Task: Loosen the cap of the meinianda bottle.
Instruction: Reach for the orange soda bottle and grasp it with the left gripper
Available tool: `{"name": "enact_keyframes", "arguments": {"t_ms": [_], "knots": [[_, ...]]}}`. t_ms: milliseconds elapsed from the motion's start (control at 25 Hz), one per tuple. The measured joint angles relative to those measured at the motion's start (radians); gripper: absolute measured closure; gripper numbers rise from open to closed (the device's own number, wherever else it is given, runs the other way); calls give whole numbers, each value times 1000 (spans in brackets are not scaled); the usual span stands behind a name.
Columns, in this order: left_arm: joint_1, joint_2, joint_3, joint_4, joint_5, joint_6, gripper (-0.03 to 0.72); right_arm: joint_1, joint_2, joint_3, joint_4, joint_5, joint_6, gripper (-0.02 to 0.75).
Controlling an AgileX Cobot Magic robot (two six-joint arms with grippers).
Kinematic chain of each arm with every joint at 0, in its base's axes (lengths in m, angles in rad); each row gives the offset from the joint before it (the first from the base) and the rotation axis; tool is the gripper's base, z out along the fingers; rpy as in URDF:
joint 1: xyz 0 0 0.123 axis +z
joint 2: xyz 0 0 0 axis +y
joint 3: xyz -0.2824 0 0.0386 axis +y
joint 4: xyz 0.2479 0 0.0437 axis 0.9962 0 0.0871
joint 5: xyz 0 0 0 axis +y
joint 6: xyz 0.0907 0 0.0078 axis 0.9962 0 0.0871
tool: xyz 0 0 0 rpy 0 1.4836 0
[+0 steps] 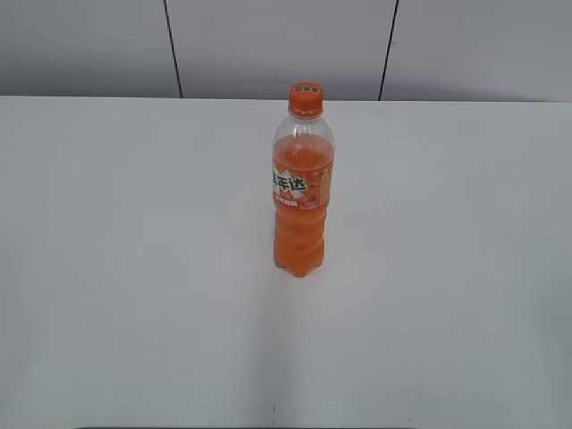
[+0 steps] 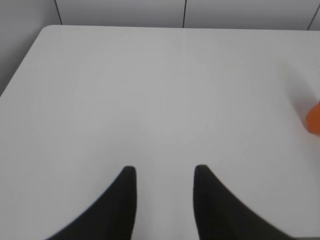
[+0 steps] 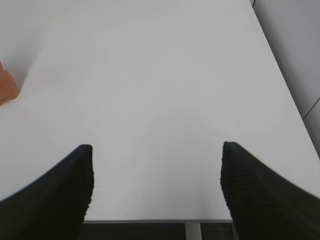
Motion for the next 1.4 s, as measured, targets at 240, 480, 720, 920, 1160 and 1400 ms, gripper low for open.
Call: {"name": "enact_keyframes", "arguments": {"t_ms": [240, 480, 720, 920, 1160, 1400], "knots": [[0, 0, 0, -3, 0, 0, 433, 0, 0, 0, 0, 0, 0, 146], [0, 0, 0, -3, -5, 0, 219, 0, 0, 0, 0, 0, 0, 146], [0, 0, -14, -3, -84, 0, 145, 0, 0, 0, 0, 0, 0, 146], [0, 2, -15, 0, -344, 0, 142, 0, 0, 0, 0, 0, 0, 146], [0, 81, -10, 4, -607, 0, 142, 0, 0, 0, 0, 0, 0, 146], [0, 186, -10, 4, -702, 0, 142, 0, 0, 0, 0, 0, 0, 146]]}}
